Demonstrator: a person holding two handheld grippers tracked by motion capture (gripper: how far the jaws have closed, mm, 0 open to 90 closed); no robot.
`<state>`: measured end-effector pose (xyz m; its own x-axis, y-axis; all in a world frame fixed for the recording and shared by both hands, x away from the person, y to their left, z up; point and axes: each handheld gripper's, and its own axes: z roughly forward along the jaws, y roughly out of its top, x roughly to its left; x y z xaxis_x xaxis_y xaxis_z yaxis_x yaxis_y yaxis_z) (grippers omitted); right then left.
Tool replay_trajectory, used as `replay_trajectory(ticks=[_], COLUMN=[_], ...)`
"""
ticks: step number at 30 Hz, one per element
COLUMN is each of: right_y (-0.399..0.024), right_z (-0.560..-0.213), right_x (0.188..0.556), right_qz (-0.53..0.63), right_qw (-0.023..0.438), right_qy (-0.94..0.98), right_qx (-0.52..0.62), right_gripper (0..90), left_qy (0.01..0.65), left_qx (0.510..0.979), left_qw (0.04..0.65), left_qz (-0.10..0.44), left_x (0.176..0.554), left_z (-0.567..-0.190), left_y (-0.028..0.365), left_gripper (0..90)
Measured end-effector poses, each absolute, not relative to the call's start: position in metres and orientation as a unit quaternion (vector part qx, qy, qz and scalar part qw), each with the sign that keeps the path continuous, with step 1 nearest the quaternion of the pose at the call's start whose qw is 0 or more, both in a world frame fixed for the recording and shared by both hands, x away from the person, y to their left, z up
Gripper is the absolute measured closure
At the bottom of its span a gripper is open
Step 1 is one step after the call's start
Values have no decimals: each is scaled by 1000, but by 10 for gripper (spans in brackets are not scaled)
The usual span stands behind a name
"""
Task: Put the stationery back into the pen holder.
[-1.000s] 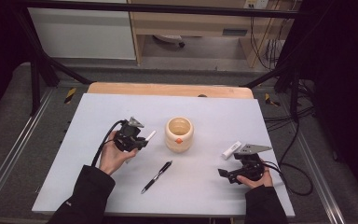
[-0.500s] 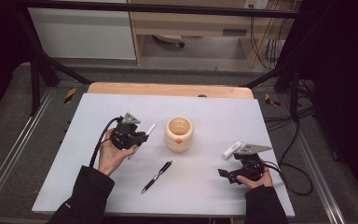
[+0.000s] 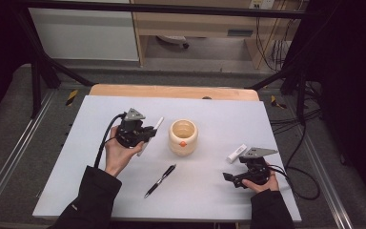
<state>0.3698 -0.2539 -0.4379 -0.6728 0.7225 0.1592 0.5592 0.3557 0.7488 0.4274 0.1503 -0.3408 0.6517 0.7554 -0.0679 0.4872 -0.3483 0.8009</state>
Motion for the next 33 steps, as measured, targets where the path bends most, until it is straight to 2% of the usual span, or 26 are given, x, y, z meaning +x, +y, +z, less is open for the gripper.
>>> replay_trajectory(ticks=[33], right_y=[-254], right_z=[-438], right_x=[370], right_qz=[412], right_qw=[100], right_qy=[817], right_qx=[391], right_gripper=[6], left_qy=[368], left_qx=[765], left_qw=[497], left_qz=[181], left_x=[444], left_z=[-307], left_y=[113], left_gripper=[785])
